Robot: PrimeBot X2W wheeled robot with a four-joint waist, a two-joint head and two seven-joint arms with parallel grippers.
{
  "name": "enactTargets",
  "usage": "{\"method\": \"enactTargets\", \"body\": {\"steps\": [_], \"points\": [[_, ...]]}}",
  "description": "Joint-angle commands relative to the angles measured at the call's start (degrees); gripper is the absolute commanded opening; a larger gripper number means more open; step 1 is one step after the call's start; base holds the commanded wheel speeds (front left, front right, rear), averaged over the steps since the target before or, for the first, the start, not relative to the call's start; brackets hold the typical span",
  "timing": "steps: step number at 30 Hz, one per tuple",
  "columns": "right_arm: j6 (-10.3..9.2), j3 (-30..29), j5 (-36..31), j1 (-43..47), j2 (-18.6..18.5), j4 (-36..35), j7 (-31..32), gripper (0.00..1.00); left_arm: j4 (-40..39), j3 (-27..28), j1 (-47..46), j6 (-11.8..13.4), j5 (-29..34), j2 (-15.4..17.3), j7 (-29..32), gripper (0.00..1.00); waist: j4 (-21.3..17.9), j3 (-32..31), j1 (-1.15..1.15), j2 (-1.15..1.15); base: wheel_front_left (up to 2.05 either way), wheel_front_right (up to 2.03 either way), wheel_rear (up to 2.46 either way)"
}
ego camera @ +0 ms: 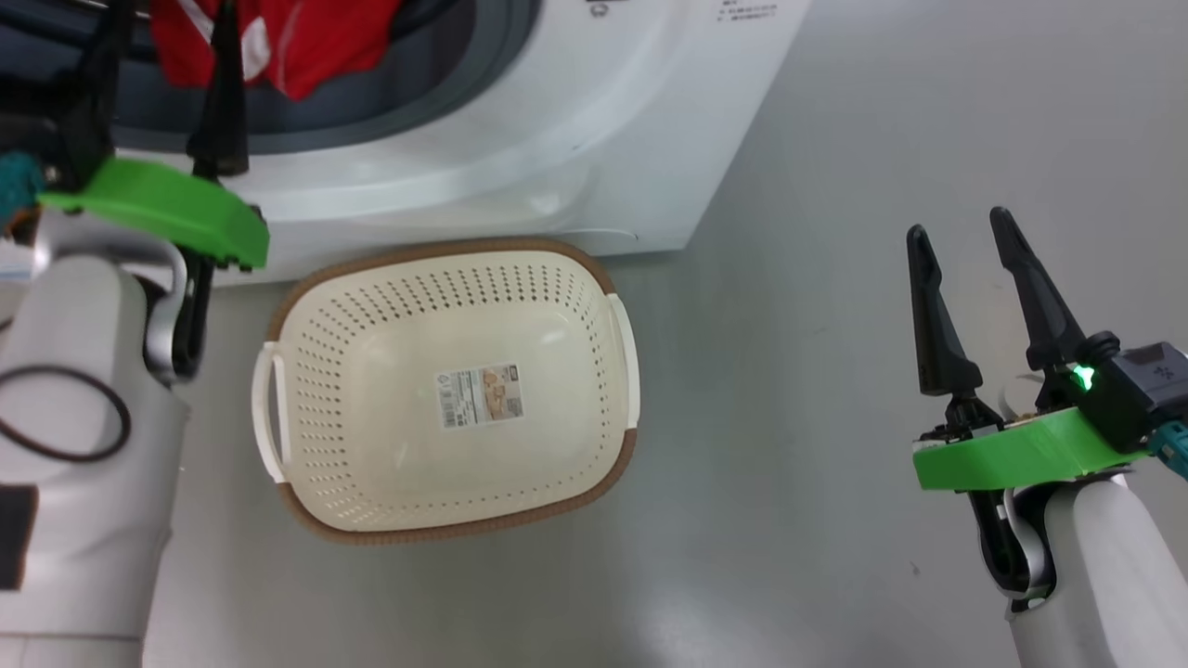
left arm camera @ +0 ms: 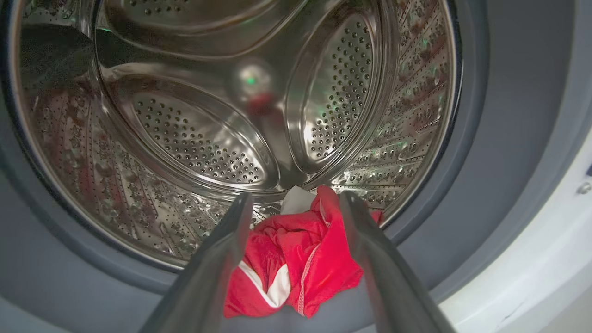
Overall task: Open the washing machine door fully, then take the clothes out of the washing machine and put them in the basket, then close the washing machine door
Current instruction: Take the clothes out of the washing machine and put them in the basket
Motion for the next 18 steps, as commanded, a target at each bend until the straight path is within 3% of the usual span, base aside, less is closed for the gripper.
{"method": "enactTargets", "body": {"steps": [1,7,18], "points": [[0.37,1.5,0.2,-1.2,-0.2,-1.3,-0.4,1.00,0.9,0.9,-3.0,-0.4,1.2,2.9,-0.4,1.00,-1.6,2.6,0.00,0.00,0.00,0.00,0.00],[0.37,2.3,0.3,-2.0,-0.2,-1.2,-0.4,1.00,8.9,-0.2,-9.8,0.5,2.8,3.0,-0.4,1.00,-2.6,4.8,0.00,0.00,0.00,0.00,0.00],[0.37,3.3,1.3,-3.2,-0.2,-0.8,-0.4,1.00,22.9,-2.0,-18.1,5.5,5.4,4.5,5.2,1.00,-4.4,6.8,0.00,0.00,0.00,0.00,0.00]]}}
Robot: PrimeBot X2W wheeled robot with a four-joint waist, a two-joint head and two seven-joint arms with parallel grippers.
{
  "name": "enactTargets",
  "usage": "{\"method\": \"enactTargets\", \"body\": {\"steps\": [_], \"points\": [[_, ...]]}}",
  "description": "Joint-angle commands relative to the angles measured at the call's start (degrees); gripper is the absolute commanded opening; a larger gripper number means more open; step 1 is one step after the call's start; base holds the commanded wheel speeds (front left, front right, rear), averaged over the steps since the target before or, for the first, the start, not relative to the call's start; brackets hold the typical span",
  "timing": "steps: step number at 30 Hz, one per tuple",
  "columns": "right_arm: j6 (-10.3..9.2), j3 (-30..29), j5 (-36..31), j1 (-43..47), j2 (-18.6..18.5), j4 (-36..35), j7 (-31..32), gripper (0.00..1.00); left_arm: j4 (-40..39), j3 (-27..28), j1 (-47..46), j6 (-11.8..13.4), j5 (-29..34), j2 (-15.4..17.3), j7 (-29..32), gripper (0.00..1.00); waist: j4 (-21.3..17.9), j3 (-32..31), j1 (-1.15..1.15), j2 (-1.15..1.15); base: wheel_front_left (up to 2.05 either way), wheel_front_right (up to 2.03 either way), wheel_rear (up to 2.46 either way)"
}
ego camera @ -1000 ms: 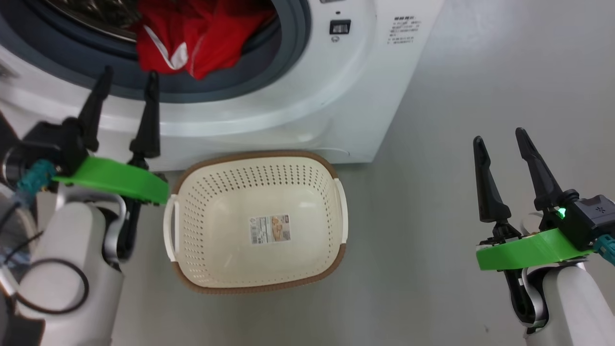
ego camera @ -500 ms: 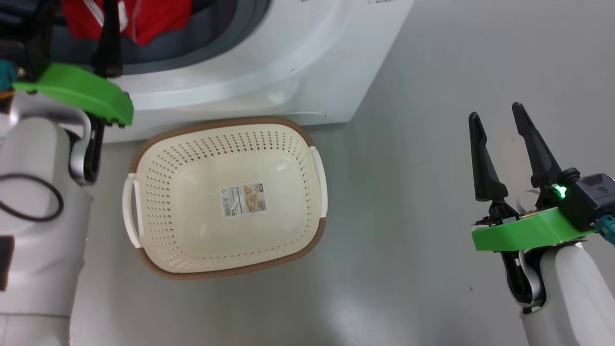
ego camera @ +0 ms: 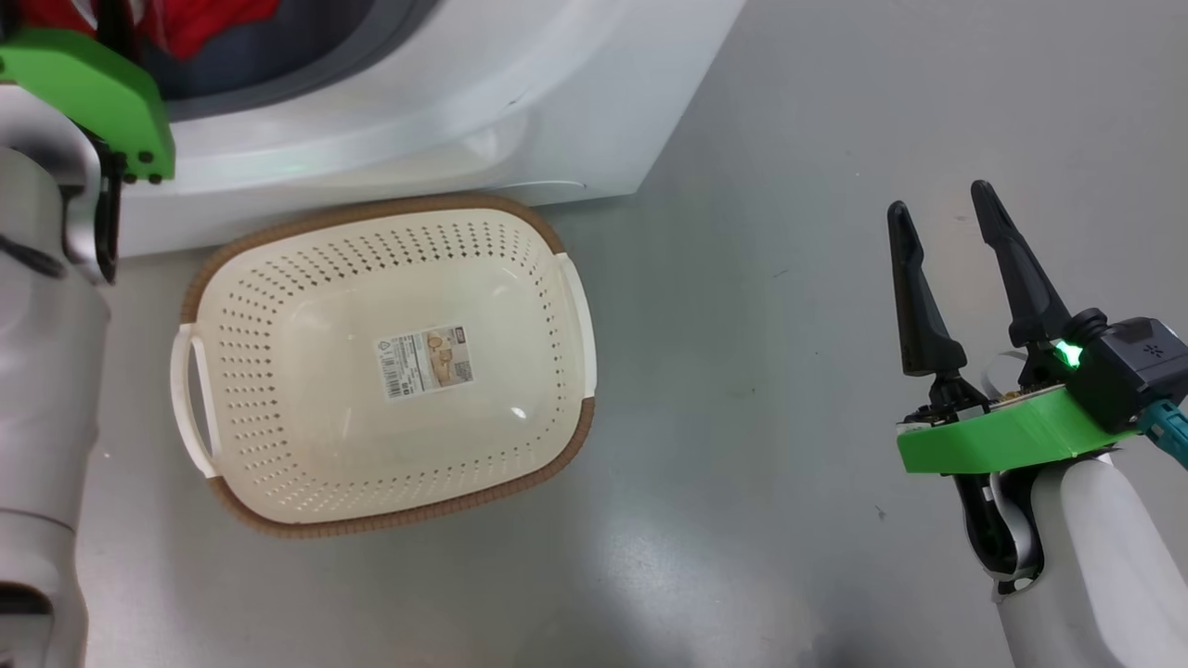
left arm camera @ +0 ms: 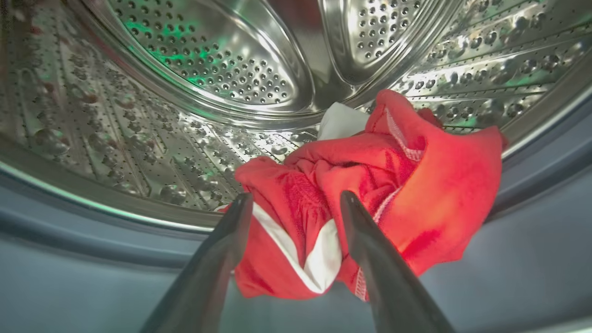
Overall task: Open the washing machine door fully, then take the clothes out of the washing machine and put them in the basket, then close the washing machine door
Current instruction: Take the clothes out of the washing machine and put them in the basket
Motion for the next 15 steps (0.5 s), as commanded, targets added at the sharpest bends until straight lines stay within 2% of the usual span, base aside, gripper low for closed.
{"method": "enactTargets", "body": {"steps": [1,7,15], "points": [[0.37,1.4,0.5,-0.3,-0.1,-1.1,-0.4,1.00,-0.2,0.4,-1.5,0.7,0.7,3.2,0.6,1.00,-0.5,0.5,0.00,0.00,0.00,0.00,0.00],[0.37,2.3,1.3,-0.3,-0.1,-0.9,-0.4,1.00,5.4,-1.2,-4.5,2.5,2.2,4.9,5.7,1.00,-1.5,0.9,0.00,0.00,0.00,0.00,0.00],[0.37,2.2,1.7,-0.5,-0.1,-1.0,-0.4,1.00,8.7,-2.9,-6.7,2.6,3.1,6.3,8.9,1.00,-2.4,1.8,0.00,0.00,0.00,0.00,0.00]]}}
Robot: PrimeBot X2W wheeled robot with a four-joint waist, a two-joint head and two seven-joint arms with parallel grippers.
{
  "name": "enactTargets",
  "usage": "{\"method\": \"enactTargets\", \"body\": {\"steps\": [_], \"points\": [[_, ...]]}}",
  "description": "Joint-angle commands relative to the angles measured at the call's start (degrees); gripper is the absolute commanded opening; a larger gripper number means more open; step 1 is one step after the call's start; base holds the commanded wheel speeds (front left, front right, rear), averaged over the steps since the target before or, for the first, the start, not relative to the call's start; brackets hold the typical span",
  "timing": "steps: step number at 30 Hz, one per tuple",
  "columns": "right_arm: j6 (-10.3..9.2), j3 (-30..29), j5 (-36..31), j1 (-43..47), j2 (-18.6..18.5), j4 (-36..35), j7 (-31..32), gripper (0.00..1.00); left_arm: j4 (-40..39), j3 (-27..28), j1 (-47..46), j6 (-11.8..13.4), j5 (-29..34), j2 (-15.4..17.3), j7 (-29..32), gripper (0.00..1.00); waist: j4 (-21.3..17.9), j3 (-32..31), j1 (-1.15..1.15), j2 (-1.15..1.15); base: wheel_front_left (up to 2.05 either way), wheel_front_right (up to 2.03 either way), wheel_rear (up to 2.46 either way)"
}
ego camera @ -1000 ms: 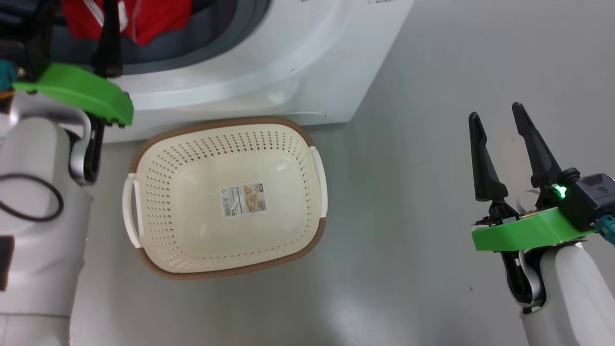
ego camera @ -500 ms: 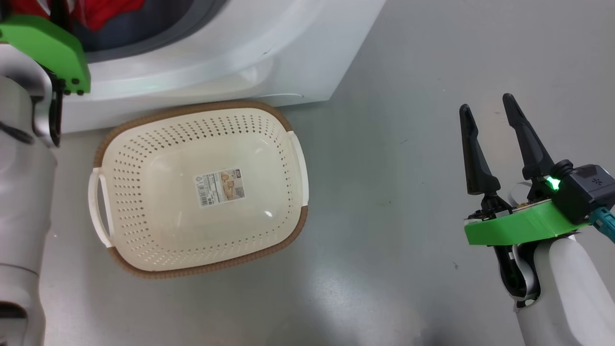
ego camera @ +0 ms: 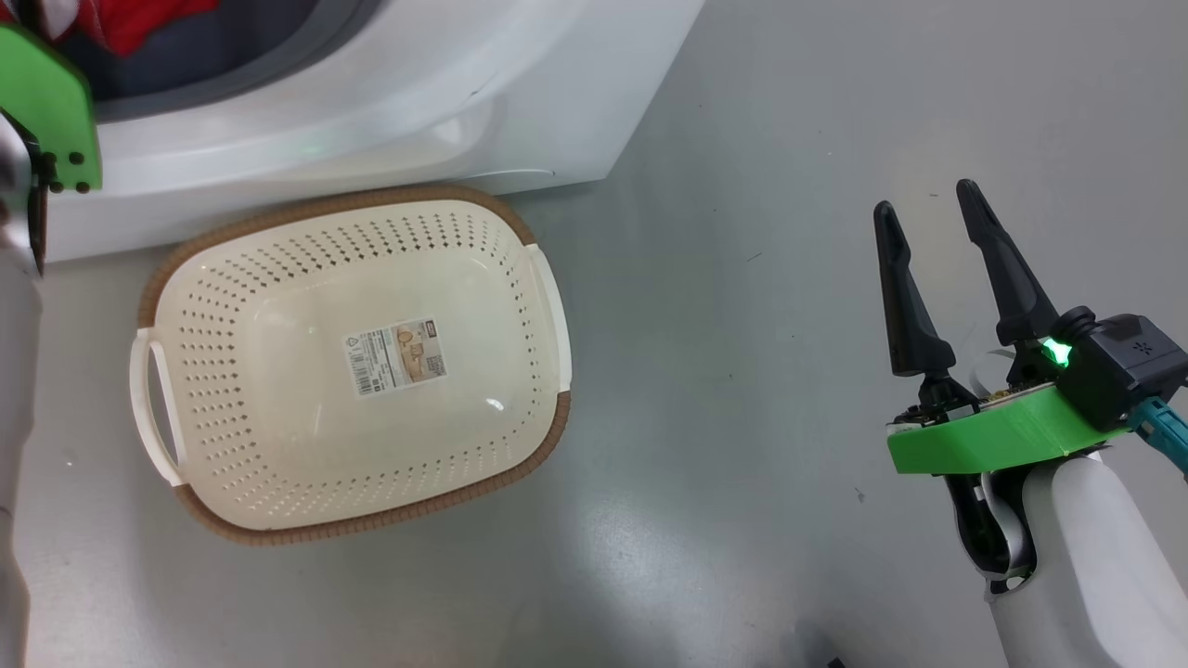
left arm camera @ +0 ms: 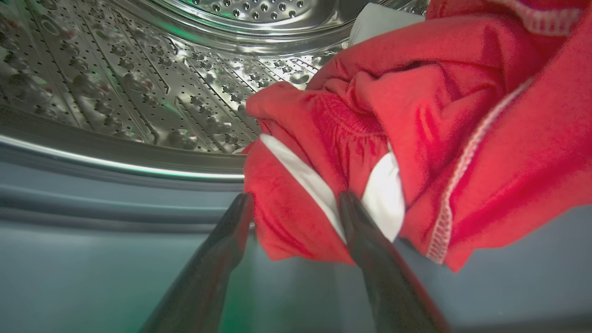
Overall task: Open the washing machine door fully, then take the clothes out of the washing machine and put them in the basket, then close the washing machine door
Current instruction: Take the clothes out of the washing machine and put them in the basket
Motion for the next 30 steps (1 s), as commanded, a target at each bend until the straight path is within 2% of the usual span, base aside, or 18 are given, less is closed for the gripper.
{"method": "enactTargets", "body": {"steps": [1,4,5,6,7,12,23,30], "points": [[0.37,1.0,1.0,0.0,-0.1,-1.3,-0.4,1.00,-0.5,0.3,-1.3,0.4,0.0,3.2,0.2,1.00,-0.1,0.1,0.00,0.00,0.00,0.00,0.00],[0.37,1.2,1.3,-0.1,-0.1,-1.3,-0.4,1.00,0.0,-0.3,-1.6,0.3,0.1,3.5,0.8,1.00,-0.4,0.2,0.00,0.00,0.00,0.00,0.00],[0.37,1.2,1.4,-0.1,-0.1,-1.3,-0.4,1.00,0.2,-0.5,-1.7,0.1,0.2,3.5,1.2,0.91,-0.4,0.3,0.00,0.00,0.00,0.00,0.00],[0.37,1.1,1.4,-0.2,-0.1,-1.3,-0.4,1.00,0.4,-0.6,-1.8,0.1,0.1,3.5,1.4,0.24,-0.4,0.4,0.00,0.00,0.00,0.00,0.00],[0.37,1.1,1.5,-0.2,-0.1,-1.3,-0.4,1.00,0.5,-0.9,-1.8,-0.1,0.2,3.5,1.7,0.00,-0.4,0.4,0.00,0.00,0.00,0.00,0.00],[0.37,1.1,1.9,-0.4,-0.1,-1.4,-0.4,1.00,1.1,-1.4,-2.1,-0.3,-0.2,3.5,2.4,0.00,-0.6,0.8,0.00,0.00,0.00,0.00,0.00],[0.37,0.3,1.7,-0.7,-0.1,-1.5,-0.4,1.00,0.2,0.4,-1.7,-0.7,-3.3,2.7,-4.1,0.00,0.3,1.2,0.00,0.00,0.00,0.00,0.00],[0.37,-0.7,0.9,-0.7,-0.1,-1.4,-0.4,1.00,-0.8,3.3,0.6,-3.6,-7.6,2.0,-10.6,0.00,1.6,0.8,0.00,0.00,0.00,0.00,0.00]]}}
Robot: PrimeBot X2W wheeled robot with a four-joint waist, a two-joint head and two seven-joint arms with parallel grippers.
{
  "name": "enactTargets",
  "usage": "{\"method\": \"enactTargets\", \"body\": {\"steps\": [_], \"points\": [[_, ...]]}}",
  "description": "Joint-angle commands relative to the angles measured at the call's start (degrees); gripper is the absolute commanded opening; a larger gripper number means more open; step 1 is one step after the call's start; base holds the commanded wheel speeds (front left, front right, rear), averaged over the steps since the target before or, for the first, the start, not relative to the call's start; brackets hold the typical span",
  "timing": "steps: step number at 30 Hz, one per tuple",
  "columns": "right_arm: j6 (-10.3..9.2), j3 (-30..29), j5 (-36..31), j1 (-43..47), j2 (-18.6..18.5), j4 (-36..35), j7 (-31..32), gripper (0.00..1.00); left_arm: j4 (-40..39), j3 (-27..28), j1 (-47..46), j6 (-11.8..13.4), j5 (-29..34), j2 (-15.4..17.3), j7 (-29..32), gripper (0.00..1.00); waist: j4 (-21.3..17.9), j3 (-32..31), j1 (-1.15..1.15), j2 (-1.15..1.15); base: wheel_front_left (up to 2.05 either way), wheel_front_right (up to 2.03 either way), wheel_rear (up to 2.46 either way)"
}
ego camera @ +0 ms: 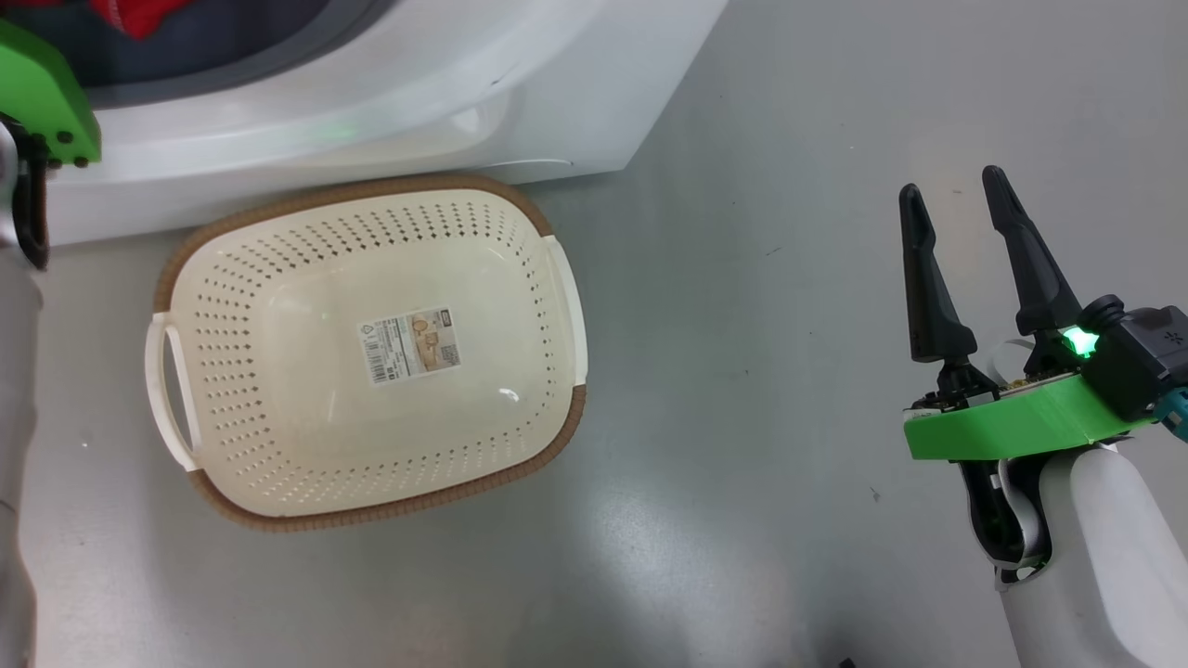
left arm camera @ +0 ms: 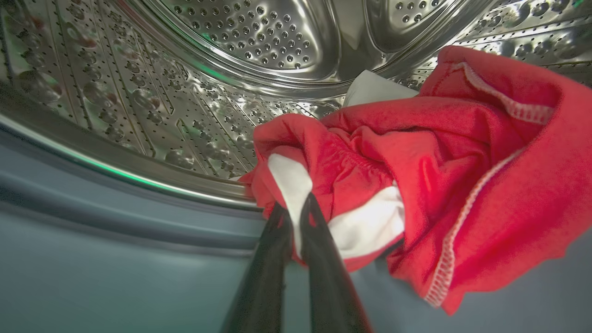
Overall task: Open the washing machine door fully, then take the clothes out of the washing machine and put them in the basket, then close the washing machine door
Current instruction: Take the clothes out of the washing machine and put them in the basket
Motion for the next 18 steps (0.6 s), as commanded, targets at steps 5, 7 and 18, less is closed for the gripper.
{"method": "enactTargets", "body": {"steps": [5,7,18], "points": [[0.37,0.5,-1.2,0.1,-0.1,-1.4,-0.4,1.00,-3.3,2.7,3.2,-2.4,-2.8,1.8,-3.1,0.00,1.7,-1.0,0.00,0.00,0.00,0.00,0.00],[0.37,0.2,-1.5,0.4,-0.1,-1.3,-0.4,1.00,-5.4,2.9,4.6,-3.6,-3.3,1.3,-3.7,0.00,2.4,-1.5,0.00,0.00,0.00,0.00,0.00],[0.37,-0.1,-3.3,1.8,-0.1,-0.9,-0.4,1.00,-28.6,8.7,20.6,-4.7,-3.1,-0.3,-4.0,0.00,4.6,-6.1,0.00,0.00,0.00,0.00,0.00]]}}
